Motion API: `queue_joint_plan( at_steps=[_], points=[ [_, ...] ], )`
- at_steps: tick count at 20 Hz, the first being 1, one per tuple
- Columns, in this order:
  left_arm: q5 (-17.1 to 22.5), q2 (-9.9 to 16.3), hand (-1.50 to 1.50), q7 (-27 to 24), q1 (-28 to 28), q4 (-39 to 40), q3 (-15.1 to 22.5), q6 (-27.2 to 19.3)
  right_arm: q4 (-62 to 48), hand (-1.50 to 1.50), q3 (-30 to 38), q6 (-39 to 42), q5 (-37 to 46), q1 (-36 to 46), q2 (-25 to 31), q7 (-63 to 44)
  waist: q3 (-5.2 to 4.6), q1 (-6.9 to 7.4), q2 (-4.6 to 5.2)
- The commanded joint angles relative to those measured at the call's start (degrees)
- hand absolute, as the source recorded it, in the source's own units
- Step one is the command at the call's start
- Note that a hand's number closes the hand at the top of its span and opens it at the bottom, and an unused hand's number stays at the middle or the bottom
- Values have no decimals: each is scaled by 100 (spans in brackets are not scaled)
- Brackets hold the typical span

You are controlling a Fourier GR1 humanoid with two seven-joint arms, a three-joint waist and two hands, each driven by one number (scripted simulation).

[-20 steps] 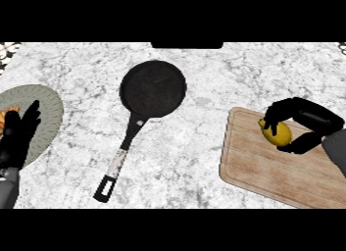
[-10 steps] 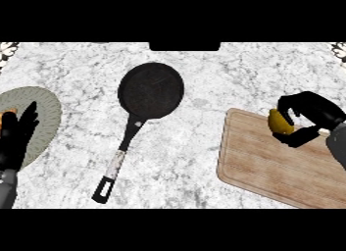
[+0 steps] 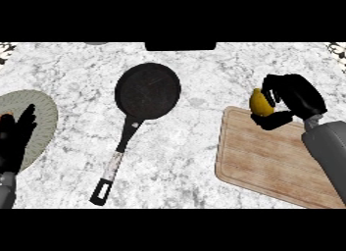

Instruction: Pick the lemon from the cutting board and place it in the pan

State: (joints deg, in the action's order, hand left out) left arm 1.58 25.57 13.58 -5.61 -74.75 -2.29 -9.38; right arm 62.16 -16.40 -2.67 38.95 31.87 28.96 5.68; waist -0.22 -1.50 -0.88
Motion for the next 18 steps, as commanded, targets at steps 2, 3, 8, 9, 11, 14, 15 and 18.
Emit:
queue_joint_plan(
  at_steps=[2, 3, 8, 9, 11, 14, 15, 18],
  points=[
    [29, 46, 0, -73, 143, -5, -105, 84, 1680, 150, -7, -375, -31, -373, -422, -616, 14, 12, 17],
    [4, 89, 0, -251, 25, 232, -173, 154, 2127, 150, 216, 62, -263, -448, -32, -636, 13, -4, 35],
    [-9, -17, 0, -384, -26, 238, -210, 315, 2452, 150, 5, 401, 85, 105, -802, -1619, 16, 144, 73],
    [-108, -50, 0, 351, -298, -99, -80, 190, 2025, 150, 177, 303, 102, 347, -964, -1592, 21, 172, 82],
    [-187, -113, 0, -31, -263, 149, -52, 263, 1714, 150, 285, 364, -43, 719, -1292, -1670, 20, 187, 93],
    [-171, -77, 0, -136, -160, 138, -179, 356, 1182, 150, 256, 77, 139, 904, -1838, -1718, 21, 209, 98],
    [-323, -220, 0, -188, -244, 251, -35, 220, 763, 150, 316, -76, 141, 1143, -2053, -1759, 20, 229, 111],
    [-238, -202, 0, -188, -205, 221, -139, 300, -34, 150, 586, -106, 27, 1872, -2398, -1773, 20, 276, 119]
  ],
)
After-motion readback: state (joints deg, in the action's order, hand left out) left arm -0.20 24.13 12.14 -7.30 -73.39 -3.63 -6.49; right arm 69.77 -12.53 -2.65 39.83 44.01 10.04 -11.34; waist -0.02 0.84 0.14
